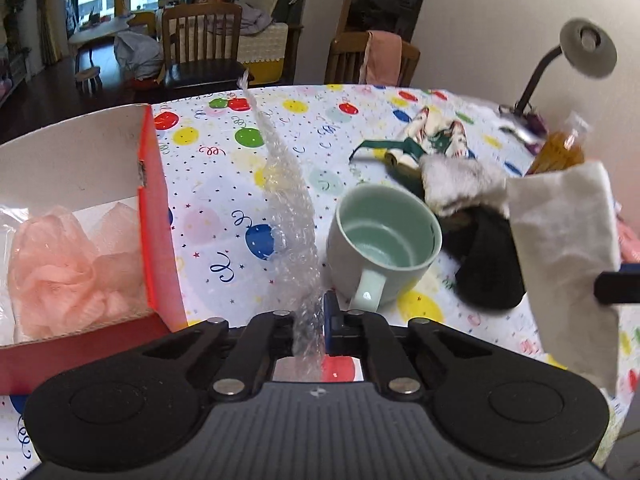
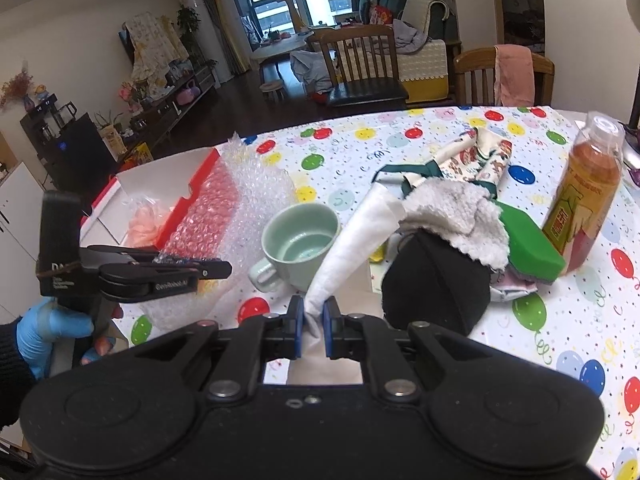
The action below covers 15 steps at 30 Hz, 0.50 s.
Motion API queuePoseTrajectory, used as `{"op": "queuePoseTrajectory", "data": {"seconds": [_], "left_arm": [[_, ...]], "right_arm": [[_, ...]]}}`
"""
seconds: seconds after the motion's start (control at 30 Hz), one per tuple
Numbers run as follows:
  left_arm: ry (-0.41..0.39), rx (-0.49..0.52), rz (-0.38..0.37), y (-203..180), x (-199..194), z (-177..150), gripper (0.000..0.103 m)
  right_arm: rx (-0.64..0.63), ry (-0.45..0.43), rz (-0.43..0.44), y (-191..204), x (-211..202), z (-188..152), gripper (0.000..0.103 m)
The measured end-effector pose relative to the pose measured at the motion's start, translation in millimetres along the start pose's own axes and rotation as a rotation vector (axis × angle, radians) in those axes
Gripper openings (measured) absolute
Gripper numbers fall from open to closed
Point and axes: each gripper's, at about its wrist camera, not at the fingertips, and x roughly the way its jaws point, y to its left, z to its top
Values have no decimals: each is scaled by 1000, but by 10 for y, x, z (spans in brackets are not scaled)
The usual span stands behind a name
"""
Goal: Organize soft objects
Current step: 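Lift the tissue and bubble wrap and carry them over the box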
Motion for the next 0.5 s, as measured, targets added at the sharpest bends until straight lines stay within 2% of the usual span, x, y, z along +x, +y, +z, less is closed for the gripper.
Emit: {"op": "queuePoseTrajectory", "data": {"seconds": [0.23,0.5], "left_arm": [[-42,-92,-47,204,-300,139,3],[-146,-188,-113,467,-769,313,3]], "right_arm": [[7,-20,39,145,-39,104,9],[1,-47,115,413,-53,382,9]]}}
